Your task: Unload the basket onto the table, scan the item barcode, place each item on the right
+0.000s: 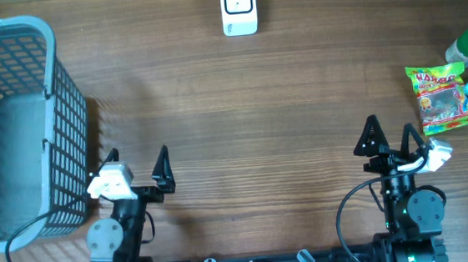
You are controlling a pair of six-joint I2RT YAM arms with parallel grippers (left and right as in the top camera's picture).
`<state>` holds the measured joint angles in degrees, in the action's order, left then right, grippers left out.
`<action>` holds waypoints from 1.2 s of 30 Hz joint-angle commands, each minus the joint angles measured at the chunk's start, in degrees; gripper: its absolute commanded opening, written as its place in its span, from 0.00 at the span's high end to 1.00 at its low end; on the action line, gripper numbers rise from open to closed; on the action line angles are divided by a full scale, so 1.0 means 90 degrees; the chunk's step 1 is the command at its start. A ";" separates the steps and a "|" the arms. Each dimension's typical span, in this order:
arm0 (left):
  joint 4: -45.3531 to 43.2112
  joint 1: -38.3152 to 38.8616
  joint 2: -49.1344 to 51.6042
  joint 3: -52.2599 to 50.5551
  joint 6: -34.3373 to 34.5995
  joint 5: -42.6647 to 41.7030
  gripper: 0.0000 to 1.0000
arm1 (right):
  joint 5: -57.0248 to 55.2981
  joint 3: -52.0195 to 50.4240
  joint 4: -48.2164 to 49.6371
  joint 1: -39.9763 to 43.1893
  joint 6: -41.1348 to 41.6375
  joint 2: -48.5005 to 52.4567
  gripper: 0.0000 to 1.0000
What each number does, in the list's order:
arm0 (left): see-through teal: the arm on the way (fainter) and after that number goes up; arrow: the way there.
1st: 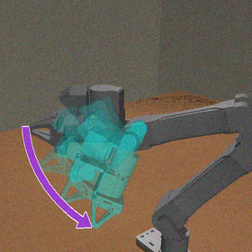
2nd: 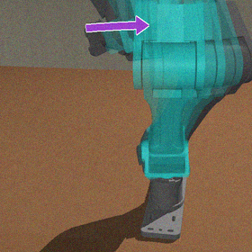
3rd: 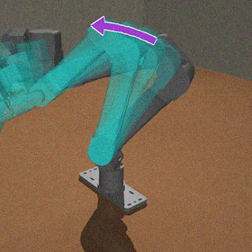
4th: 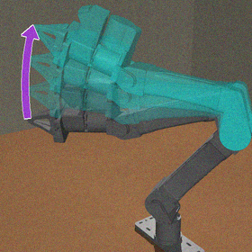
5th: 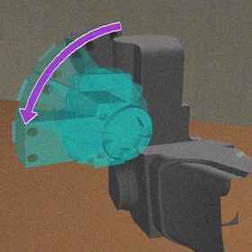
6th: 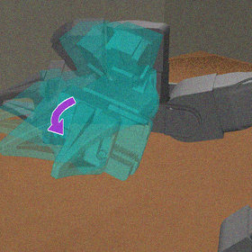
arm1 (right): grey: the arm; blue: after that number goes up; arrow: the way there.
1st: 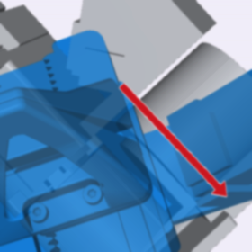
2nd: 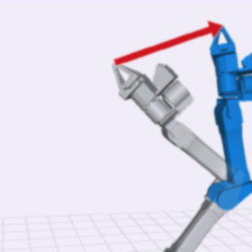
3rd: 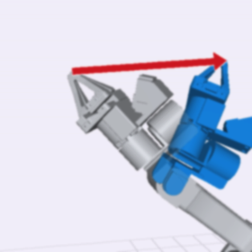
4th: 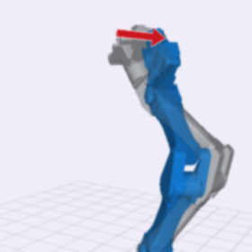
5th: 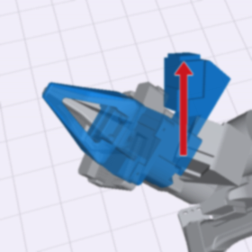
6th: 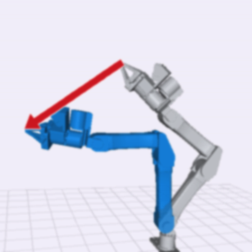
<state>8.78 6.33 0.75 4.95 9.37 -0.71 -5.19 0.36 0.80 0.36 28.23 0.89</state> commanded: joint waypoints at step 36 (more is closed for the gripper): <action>-0.0500 -0.0245 -0.0041 -0.0512 -0.0155 -0.0036 0.00 | -0.0041 -0.0007 0.0015 -0.0034 -0.0092 -0.0070 0.01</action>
<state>4.45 4.43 0.73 0.84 7.84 -0.14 -5.21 0.36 0.80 0.36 28.23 0.89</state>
